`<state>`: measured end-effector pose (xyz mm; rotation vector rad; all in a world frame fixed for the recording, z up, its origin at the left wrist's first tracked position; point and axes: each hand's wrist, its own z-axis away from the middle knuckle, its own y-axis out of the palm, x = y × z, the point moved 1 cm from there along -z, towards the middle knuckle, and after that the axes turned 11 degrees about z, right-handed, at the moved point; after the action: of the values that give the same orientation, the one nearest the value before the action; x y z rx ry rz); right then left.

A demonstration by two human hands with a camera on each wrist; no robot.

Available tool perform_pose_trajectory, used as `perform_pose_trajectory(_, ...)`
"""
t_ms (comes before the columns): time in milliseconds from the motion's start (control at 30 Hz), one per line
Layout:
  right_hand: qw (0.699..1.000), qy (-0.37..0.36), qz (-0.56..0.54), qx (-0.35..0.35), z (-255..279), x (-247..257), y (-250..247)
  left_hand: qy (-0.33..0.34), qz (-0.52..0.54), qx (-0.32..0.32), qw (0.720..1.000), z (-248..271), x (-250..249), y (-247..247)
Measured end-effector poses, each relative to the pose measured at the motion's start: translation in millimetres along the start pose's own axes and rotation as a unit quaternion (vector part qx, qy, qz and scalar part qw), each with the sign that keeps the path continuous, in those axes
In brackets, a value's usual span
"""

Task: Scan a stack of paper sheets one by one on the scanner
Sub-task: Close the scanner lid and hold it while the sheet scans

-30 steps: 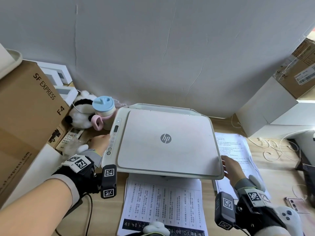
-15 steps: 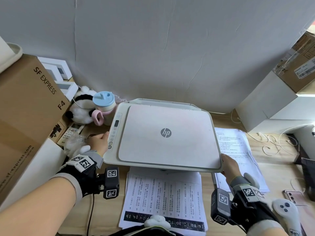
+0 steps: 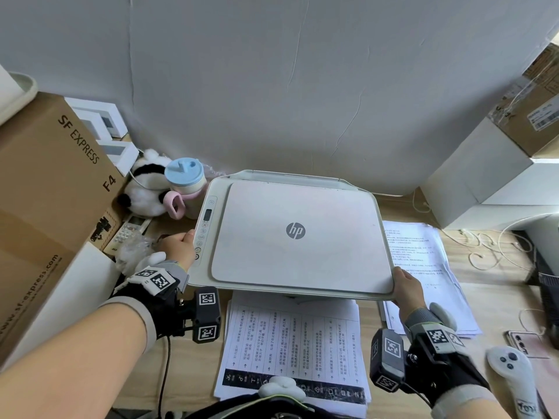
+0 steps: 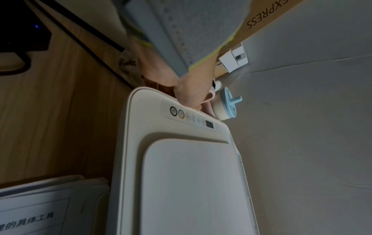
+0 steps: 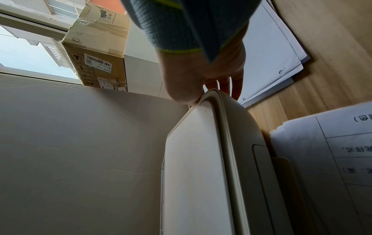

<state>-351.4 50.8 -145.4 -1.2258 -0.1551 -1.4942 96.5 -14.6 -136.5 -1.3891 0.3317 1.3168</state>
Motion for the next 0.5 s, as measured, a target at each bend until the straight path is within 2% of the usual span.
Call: perform_pose_trajectory(500, 1.000, 0.000, 0.001, -0.010, -2.3, -2.2, 2.2, -0.004, 0.011, -0.003, 1.000, 7.3, -5.3, -0.7)
